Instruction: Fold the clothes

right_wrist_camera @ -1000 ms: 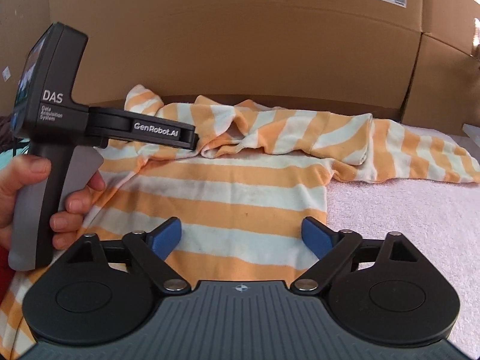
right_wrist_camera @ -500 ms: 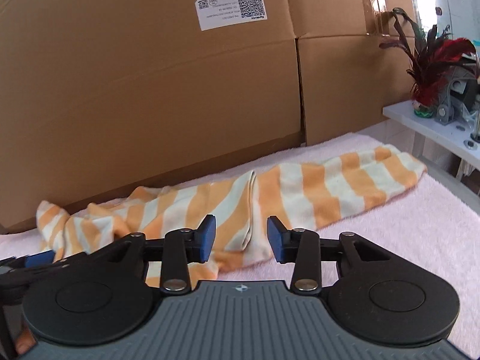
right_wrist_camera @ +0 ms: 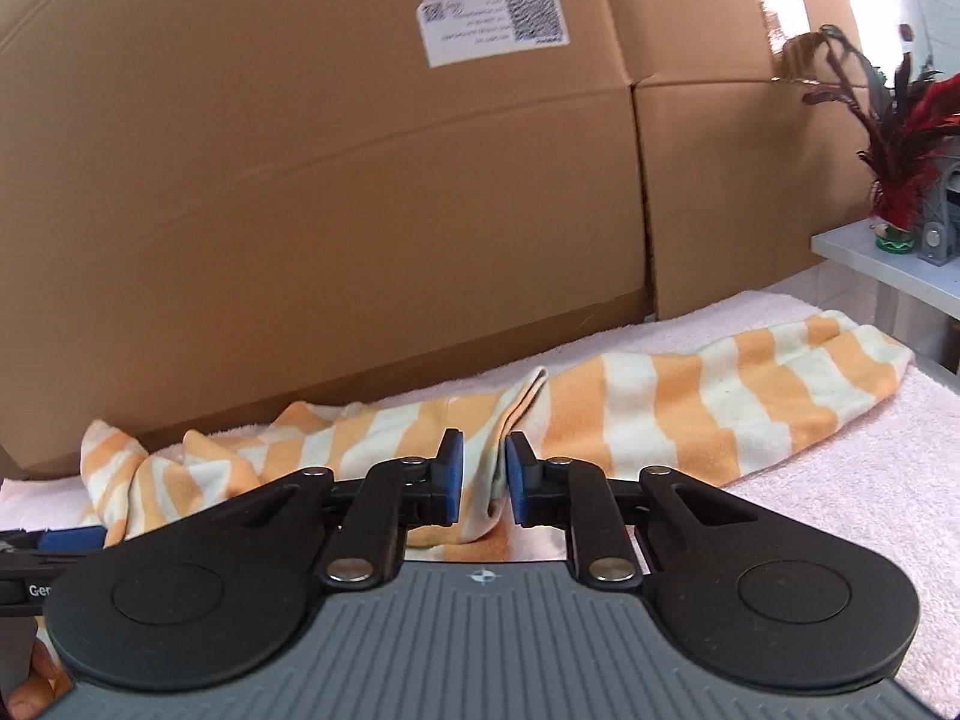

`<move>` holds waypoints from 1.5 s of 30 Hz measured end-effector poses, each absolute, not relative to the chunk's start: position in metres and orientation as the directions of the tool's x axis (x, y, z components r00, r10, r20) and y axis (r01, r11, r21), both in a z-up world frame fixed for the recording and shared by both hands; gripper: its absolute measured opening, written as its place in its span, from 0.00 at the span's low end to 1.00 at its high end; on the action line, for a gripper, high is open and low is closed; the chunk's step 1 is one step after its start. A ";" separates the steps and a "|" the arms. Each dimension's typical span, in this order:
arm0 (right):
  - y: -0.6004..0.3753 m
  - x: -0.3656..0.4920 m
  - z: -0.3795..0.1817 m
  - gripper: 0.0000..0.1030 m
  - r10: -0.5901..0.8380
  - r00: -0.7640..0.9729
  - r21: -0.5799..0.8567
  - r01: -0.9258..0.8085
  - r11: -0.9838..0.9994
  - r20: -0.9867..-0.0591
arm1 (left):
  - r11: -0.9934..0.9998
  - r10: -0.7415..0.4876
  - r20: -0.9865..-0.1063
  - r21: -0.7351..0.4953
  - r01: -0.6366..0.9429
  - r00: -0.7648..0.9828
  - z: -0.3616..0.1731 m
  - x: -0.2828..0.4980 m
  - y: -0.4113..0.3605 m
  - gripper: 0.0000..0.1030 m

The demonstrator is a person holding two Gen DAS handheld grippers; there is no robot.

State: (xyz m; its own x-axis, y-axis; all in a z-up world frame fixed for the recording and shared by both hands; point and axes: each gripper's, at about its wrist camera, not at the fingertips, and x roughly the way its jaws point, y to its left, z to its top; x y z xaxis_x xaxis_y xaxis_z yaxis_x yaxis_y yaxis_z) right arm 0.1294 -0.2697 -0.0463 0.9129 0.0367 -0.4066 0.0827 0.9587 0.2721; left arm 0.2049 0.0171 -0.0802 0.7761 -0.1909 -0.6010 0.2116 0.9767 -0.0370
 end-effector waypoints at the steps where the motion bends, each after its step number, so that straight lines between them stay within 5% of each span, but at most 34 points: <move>1: -0.270 0.127 -0.046 0.17 0.028 0.915 0.266 0.087 0.960 -0.401 | 0.976 -0.192 -0.601 -0.039 0.212 0.776 -0.081 0.206 0.018 0.89; 7: -0.260 0.128 -0.045 0.17 0.056 0.910 0.210 0.035 0.977 -0.411 | 0.976 -0.198 -0.603 -0.045 0.215 0.773 -0.082 0.208 0.019 0.91; 18: -0.286 0.150 -0.063 0.21 0.094 0.863 0.396 0.129 0.909 -0.496 | 0.975 -0.195 -0.607 -0.037 0.218 0.770 -0.081 0.205 0.019 0.93; 21: -0.274 0.152 -0.058 0.04 0.063 0.855 0.305 0.114 0.945 -0.515 | 0.975 -0.198 -0.608 -0.042 0.218 0.769 -0.081 0.205 0.018 0.94; 32: -0.315 0.171 -0.013 0.04 -0.063 0.928 0.307 0.184 0.934 -0.366 | 0.978 -0.209 -0.591 -0.142 0.154 0.779 -0.074 0.211 0.046 0.94; 38: -0.350 0.169 -0.055 0.04 -0.159 0.890 0.431 0.354 0.830 -0.427 | 0.988 -0.135 -0.609 -0.024 0.152 0.782 -0.080 0.211 0.032 0.94; 43: -0.362 0.153 -0.035 0.04 -0.259 0.927 0.431 0.357 0.829 -0.271 | 0.988 -0.141 -0.614 -0.033 0.154 0.777 -0.081 0.210 0.032 0.96; 45: -0.366 0.159 -0.038 0.04 -0.252 0.926 0.441 0.358 0.823 -0.282 | 0.987 -0.145 -0.615 -0.037 0.155 0.775 -0.081 0.210 0.033 0.96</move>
